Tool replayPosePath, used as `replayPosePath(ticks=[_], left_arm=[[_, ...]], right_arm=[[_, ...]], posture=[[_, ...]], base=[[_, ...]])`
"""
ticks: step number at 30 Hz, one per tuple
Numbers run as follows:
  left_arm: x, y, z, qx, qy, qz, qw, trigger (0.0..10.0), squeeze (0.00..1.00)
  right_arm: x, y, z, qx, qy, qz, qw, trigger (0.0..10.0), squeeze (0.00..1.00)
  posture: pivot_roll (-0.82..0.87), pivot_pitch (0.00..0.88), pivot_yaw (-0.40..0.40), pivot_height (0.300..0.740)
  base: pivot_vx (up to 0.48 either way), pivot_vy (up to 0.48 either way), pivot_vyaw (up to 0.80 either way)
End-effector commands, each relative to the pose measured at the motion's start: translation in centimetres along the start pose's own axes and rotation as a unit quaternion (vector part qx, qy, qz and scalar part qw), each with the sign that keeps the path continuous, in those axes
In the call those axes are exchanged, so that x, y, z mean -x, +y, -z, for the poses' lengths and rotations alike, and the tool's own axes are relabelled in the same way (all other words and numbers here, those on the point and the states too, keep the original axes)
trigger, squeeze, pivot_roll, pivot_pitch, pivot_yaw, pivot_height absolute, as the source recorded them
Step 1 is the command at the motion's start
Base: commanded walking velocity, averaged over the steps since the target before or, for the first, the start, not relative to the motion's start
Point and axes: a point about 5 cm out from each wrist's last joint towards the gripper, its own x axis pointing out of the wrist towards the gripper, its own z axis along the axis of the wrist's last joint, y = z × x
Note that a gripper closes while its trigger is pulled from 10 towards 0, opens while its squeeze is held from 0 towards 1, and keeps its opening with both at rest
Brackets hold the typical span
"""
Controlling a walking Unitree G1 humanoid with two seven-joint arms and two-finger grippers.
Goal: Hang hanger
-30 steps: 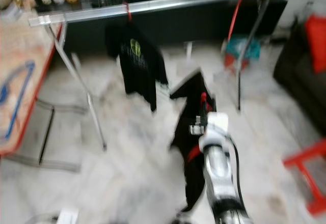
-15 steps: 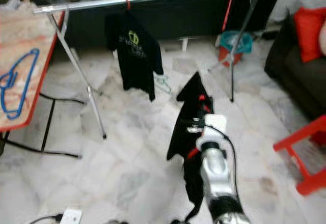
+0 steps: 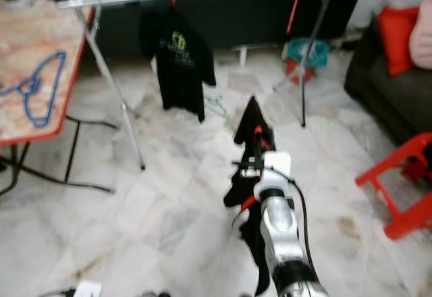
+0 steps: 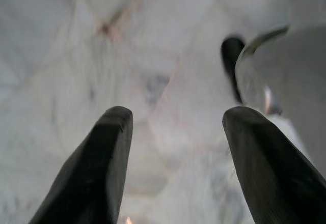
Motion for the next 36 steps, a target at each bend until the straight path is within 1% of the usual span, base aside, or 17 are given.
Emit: replayPosePath(ticks=[1, 5, 13, 25, 32, 36], left_arm=[[0.20, -0.34, 0.84, -0.008, 0.017, 0.007, 1.000, 10.0, 0.00], [0.25, -0.34, 1.02, -0.012, 0.020, 0.008, 1.000, 10.0, 0.00], [0.30, -0.29, 1.14, -0.016, 0.020, 0.007, 1.000, 10.0, 0.00], [0.51, -0.13, 1.74, -0.012, 0.026, 0.004, 1.000, 10.0, 0.00], [0.48, -0.18, 1.65, -0.011, 0.025, 0.004, 1.000, 10.0, 0.00], [0.47, -0.18, 1.63, -0.011, 0.024, 0.004, 1.000, 10.0, 0.00]], right_arm=[[0.01, -0.49, -0.36, 0.003, -0.012, 0.006, 1.000, 10.0, 0.00], [0.03, -0.49, -0.38, 0.004, -0.012, 0.005, 1.000, 10.0, 0.00], [0.07, -0.40, -0.38, 0.008, -0.013, 0.001, 1.000, 10.0, 0.00], [-0.01, -0.36, -0.43, 0.011, -0.012, -0.003, 1.000, 10.0, 0.00], [-0.03, -0.44, -0.43, 0.010, -0.011, -0.003, 1.000, 10.0, 0.00], [-0.03, -0.61, -0.29, -0.005, -0.006, 0.006, 1.000, 10.0, 0.00]], posture=[[0.03, 0.095, 0.008, 0.740], [0.03, 0.085, 0.009, 0.740], [0.03, 0.082, 0.009, 0.740], [0.03, 0.097, 0.003, 0.740], [0.03, 0.098, 0.002, 0.740], [0.03, 0.098, 0.002, 0.740]], base=[[-0.259, 0.000, 0.00], [-0.260, 0.000, 0.00], [0.000, 0.000, 0.00], [0.000, 0.000, 0.76], [0.000, 0.000, 0.80], [0.000, 0.000, 0.13]])
